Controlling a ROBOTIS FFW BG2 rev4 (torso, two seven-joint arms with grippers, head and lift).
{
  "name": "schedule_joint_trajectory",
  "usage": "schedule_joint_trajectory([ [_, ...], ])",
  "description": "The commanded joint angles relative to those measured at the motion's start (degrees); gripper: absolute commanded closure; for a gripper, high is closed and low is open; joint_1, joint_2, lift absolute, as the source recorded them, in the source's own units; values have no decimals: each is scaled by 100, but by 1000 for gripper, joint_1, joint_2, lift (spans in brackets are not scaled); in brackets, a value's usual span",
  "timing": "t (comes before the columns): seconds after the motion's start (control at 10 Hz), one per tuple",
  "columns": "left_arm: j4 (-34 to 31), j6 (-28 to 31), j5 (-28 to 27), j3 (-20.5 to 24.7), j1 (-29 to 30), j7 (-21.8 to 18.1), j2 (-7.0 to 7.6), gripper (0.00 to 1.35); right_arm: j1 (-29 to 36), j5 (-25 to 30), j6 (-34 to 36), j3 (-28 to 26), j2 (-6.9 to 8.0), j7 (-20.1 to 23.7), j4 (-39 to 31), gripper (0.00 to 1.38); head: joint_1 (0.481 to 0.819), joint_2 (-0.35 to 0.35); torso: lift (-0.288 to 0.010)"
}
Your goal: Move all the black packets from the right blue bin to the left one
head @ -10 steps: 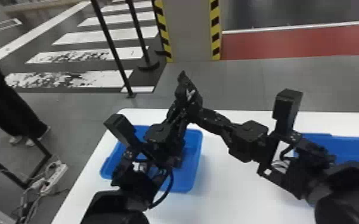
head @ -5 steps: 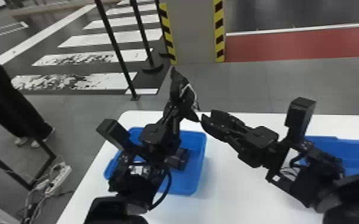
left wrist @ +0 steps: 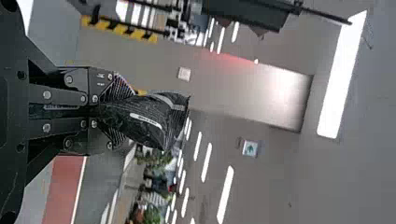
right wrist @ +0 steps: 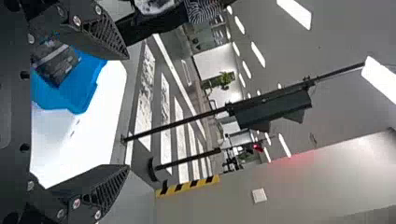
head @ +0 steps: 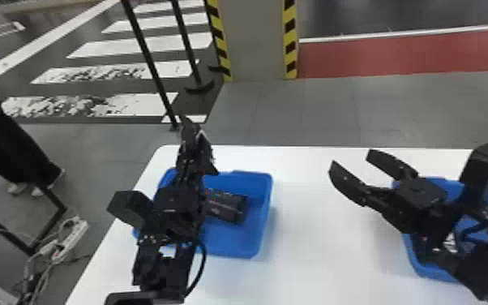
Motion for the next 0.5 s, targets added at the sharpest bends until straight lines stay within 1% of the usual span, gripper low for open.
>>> schedule_joint_trajectory([
  [0.0,32,-191,-844,233,125,238,-14,1211,130,206,77,-270,-41,0,-226,122,690,242,-110],
  [0.1,60,48,-1257,321,125,256,-14,1210,186,206,77,-340,-67,0,-297,122,693,241,-110],
  [0.2,131,146,-1477,347,153,309,-14,1207,228,206,77,-437,-67,0,-339,122,695,239,-110],
  [0.3,327,-135,-1406,330,153,405,-14,958,243,206,77,-472,-76,0,-339,122,695,234,-110],
  [0.4,468,-276,-1187,330,125,405,-14,522,257,179,91,-499,-85,0,-325,122,695,230,-110],
])
